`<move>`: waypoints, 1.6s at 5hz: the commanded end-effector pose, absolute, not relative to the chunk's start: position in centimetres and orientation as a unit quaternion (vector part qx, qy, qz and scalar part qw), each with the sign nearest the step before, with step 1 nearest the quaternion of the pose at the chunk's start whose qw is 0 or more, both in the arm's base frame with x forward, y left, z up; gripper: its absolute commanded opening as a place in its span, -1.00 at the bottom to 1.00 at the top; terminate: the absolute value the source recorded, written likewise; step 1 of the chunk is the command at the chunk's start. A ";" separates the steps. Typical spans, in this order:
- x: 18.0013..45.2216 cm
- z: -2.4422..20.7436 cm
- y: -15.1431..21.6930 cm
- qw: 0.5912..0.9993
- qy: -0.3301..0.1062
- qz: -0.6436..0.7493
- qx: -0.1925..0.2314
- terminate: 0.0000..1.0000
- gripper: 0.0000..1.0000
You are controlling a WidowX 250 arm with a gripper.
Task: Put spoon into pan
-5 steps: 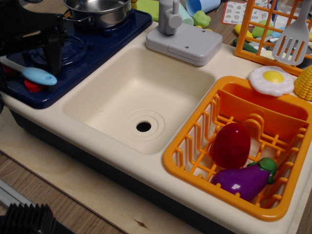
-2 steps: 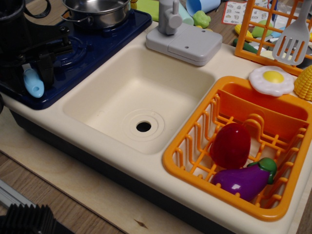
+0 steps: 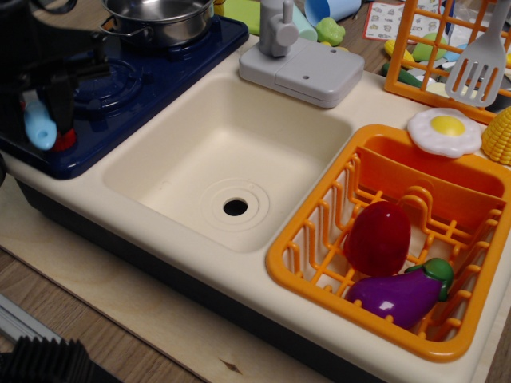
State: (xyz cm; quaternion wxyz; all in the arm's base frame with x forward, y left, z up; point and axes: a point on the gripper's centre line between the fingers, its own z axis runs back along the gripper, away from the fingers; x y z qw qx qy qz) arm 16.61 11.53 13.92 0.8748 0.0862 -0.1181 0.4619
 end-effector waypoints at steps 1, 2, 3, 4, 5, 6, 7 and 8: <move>18.0 17.0 11.3 0.877 -0.168 0.433 0.122 -1.00 -1.00; 18.6 18.4 12.1 0.897 -0.209 0.365 0.135 -1.00 -1.00; 20.1 18.9 13.0 0.917 -0.254 0.283 0.120 -1.00 -1.00; 22.0 18.8 14.1 0.938 -0.265 0.209 0.081 -1.00 -1.00; 23.8 18.3 15.1 0.950 -0.258 0.166 0.058 -1.00 -1.00; 25.6 18.1 15.6 0.961 -0.242 0.126 0.039 -1.00 -1.00; 26.3 17.9 15.3 0.964 -0.236 0.118 0.020 -1.00 1.00; 26.1 17.8 14.7 0.962 -0.244 0.119 0.010 -1.00 1.00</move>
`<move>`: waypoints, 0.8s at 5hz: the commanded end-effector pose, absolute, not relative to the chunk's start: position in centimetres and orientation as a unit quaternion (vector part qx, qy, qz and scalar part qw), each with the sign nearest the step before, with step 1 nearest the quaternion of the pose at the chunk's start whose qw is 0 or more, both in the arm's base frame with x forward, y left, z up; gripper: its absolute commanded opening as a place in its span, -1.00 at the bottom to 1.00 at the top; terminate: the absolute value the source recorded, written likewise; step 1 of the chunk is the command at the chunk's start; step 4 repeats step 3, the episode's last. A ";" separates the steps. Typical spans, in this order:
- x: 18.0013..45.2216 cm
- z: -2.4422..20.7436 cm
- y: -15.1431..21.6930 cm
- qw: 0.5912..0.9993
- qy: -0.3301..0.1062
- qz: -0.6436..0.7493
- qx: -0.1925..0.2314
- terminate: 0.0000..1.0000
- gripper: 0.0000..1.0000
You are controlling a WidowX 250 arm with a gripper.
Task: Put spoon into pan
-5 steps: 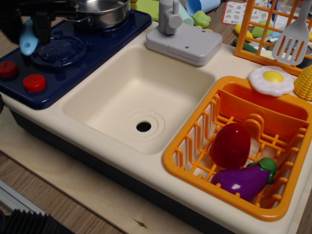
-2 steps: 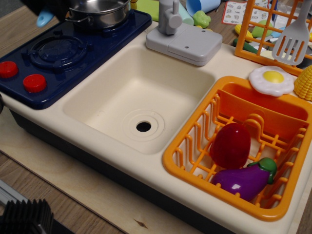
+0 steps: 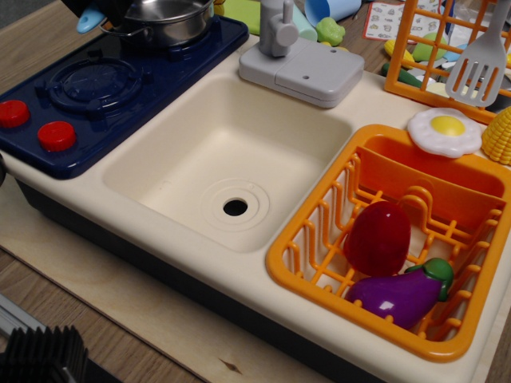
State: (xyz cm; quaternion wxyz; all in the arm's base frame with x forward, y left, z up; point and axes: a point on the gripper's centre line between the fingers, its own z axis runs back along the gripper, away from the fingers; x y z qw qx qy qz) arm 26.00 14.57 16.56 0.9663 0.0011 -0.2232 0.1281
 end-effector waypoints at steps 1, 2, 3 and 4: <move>26.1 17.8 14.7 0.962 -0.244 0.119 0.010 -1.00 1.00; 26.1 17.8 14.7 0.962 -0.244 0.119 0.010 -1.00 1.00; 26.1 17.8 14.7 0.962 -0.244 0.119 0.010 1.00 1.00; 26.1 17.8 14.7 0.962 -0.244 0.119 0.010 1.00 1.00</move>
